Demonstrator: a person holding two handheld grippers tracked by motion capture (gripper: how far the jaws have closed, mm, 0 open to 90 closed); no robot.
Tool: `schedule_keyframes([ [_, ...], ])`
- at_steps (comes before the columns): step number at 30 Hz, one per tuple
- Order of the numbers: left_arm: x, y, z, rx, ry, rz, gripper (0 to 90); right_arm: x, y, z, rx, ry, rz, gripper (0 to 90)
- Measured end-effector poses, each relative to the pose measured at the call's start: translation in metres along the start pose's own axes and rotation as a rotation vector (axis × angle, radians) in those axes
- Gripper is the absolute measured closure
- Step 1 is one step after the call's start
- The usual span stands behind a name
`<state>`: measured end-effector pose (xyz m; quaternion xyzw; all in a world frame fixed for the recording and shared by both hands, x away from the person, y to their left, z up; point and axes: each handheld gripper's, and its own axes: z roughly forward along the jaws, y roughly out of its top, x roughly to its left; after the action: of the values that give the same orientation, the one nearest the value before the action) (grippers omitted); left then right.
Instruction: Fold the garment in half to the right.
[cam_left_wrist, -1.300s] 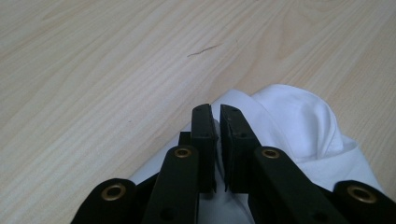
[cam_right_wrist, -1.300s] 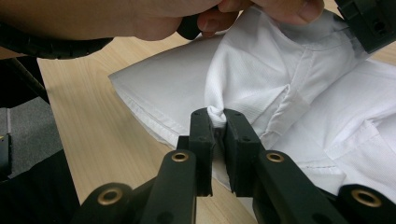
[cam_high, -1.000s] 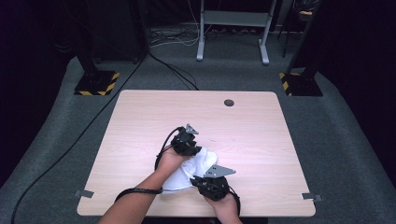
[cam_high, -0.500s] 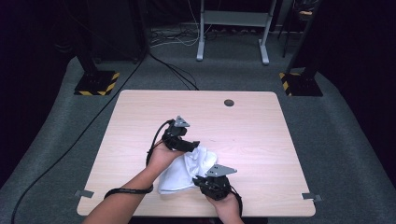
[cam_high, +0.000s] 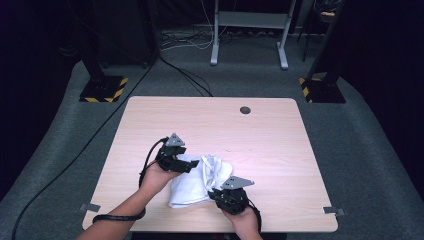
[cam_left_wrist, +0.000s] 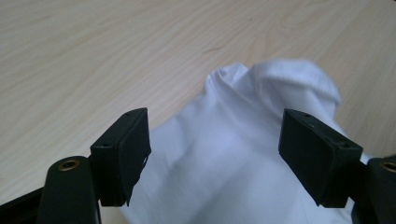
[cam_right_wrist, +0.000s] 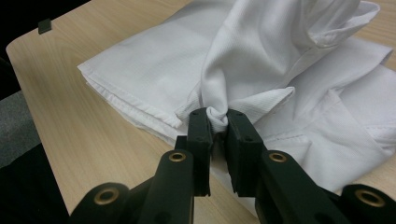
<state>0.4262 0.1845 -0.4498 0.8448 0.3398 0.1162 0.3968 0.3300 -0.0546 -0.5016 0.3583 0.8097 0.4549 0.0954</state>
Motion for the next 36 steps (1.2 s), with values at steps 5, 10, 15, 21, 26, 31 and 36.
schedule_keyframes([
  [5,-0.007,-0.013,0.01,0.044,-0.005,0.034,25.2,-0.001,-0.001,-0.002,-0.002,-0.003,0.012,78.2],
  [10,-0.007,-0.02,0.019,0.058,0.002,0.031,24.7,-0.001,-0.001,-0.007,-0.017,-0.017,0.03,70.5],
  [15,-0.005,-0.025,0.022,0.047,0.007,0.012,23.7,-0.004,0.0,-0.017,-0.038,-0.037,0.038,60.7],
  [21,-0.006,-0.032,0.027,0.044,0.014,0.011,22.4,-0.014,0.001,-0.029,-0.074,-0.061,0.075,53.7],
  [26,-0.008,-0.038,0.032,0.035,0.021,0.014,21.9,-0.019,0.003,-0.036,-0.117,-0.08,0.102,47.8],
  [31,-0.01,-0.044,0.037,0.014,0.025,0.024,21.5,-0.022,0.003,-0.034,-0.131,-0.091,0.105,43.6],
  [36,-0.011,-0.045,0.039,0.002,0.023,0.022,20.9,-0.02,0.005,-0.03,-0.13,-0.093,0.076,39.1],
])
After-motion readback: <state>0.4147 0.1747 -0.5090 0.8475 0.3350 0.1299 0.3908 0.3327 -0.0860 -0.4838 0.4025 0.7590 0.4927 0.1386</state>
